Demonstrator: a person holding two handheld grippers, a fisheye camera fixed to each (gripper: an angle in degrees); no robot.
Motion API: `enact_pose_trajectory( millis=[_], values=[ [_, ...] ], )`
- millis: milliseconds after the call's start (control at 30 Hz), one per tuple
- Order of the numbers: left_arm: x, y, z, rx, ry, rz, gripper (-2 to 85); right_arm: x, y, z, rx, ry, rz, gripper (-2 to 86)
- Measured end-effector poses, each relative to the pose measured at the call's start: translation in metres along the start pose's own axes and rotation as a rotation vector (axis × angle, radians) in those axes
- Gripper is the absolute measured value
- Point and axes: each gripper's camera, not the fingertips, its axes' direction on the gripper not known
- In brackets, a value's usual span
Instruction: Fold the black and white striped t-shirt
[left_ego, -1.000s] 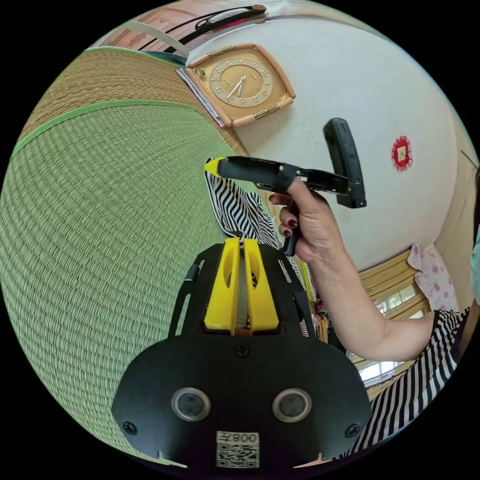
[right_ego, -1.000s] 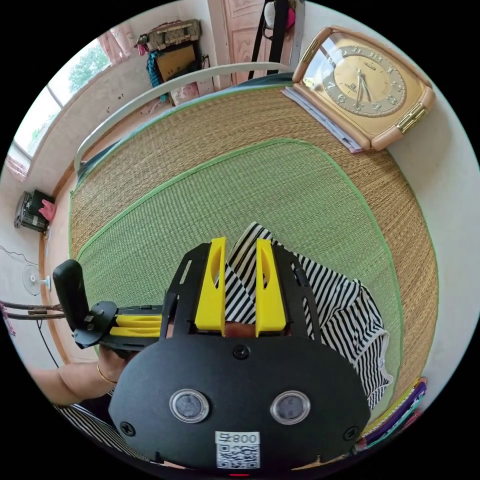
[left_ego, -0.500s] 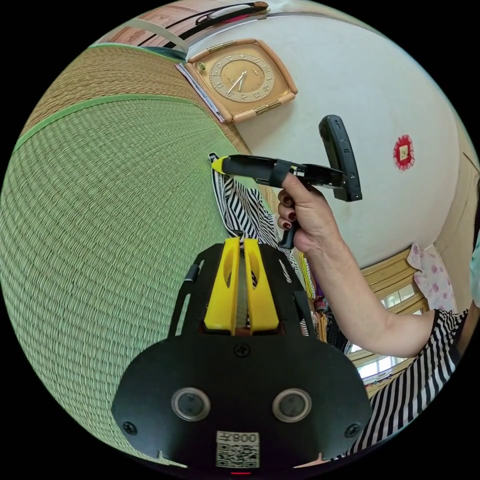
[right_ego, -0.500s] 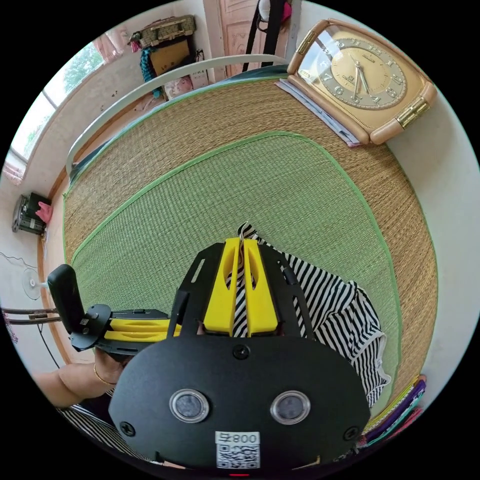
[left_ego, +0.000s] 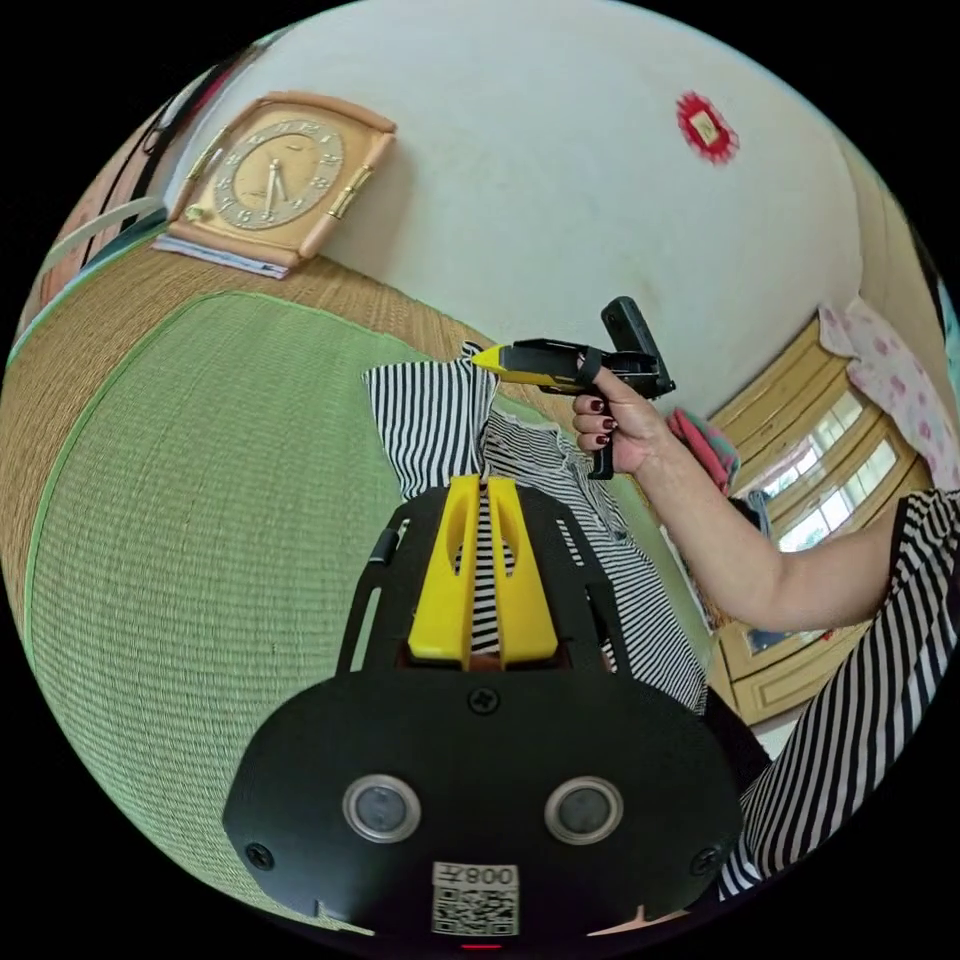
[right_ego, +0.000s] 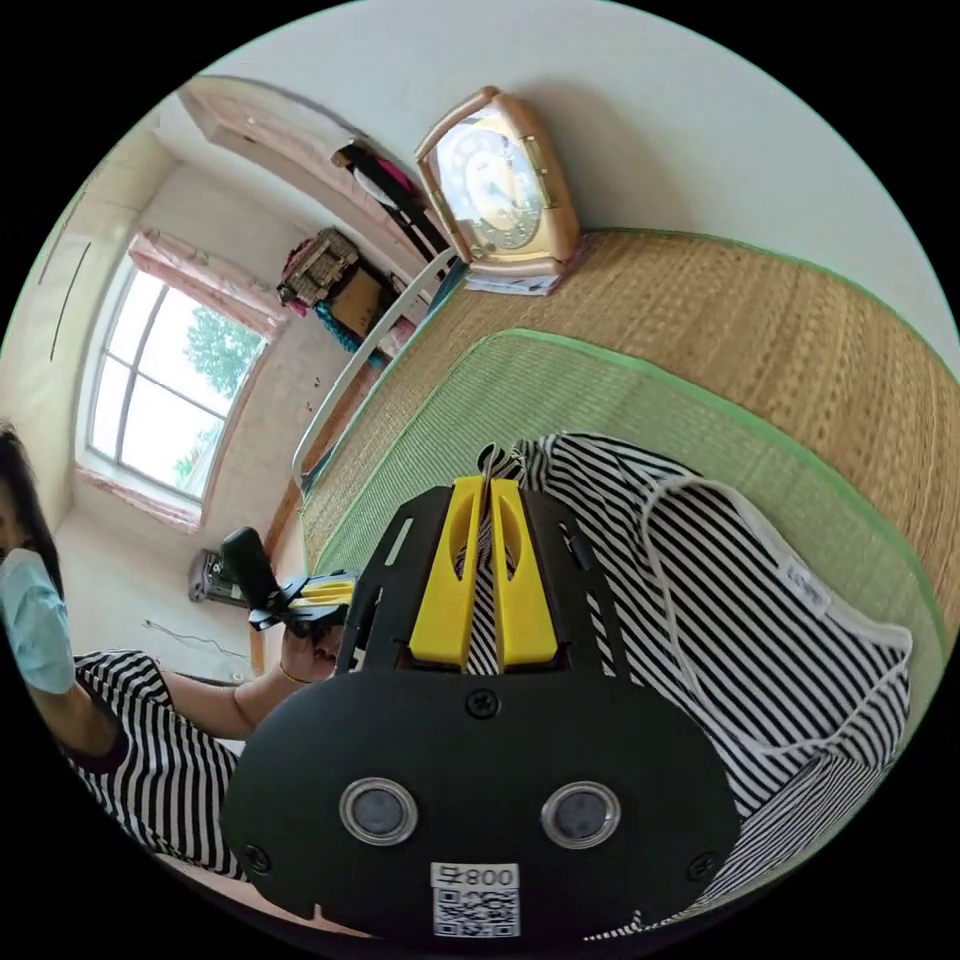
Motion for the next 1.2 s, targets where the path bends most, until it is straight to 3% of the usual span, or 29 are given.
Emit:
enact_pose_trajectory(
  millis=[267, 600, 833, 1000, 1200],
  values=[
    [0.026, 0.009, 0.042, -0.208, -0.055, 0.07, 1.7, 0.072, 0.042, -0.034, -0.022, -0.052, 0.168, 1.1],
    [0.037, 0.026, 0.065, -0.298, -0.024, 0.062, 2.2, 0.087, 0.056, -0.075, 0.006, 0.011, 0.271, 0.8],
    [0.044, 0.024, 0.066, -0.223, -0.081, 0.07, 1.4, 0.03, 0.062, -0.105, 0.089, 0.05, 0.193, 0.1],
    [0.036, 0.032, 0.091, -0.328, -0.198, 0.048, 0.5, -0.034, 0.02, -0.065, 0.021, 0.052, 0.036, 0.0],
    [0.032, 0.048, 0.093, -0.303, -0.201, 0.026, 0.3, -0.071, -0.044, -0.003, -0.075, 0.182, -0.007, 0.0]
  ],
)
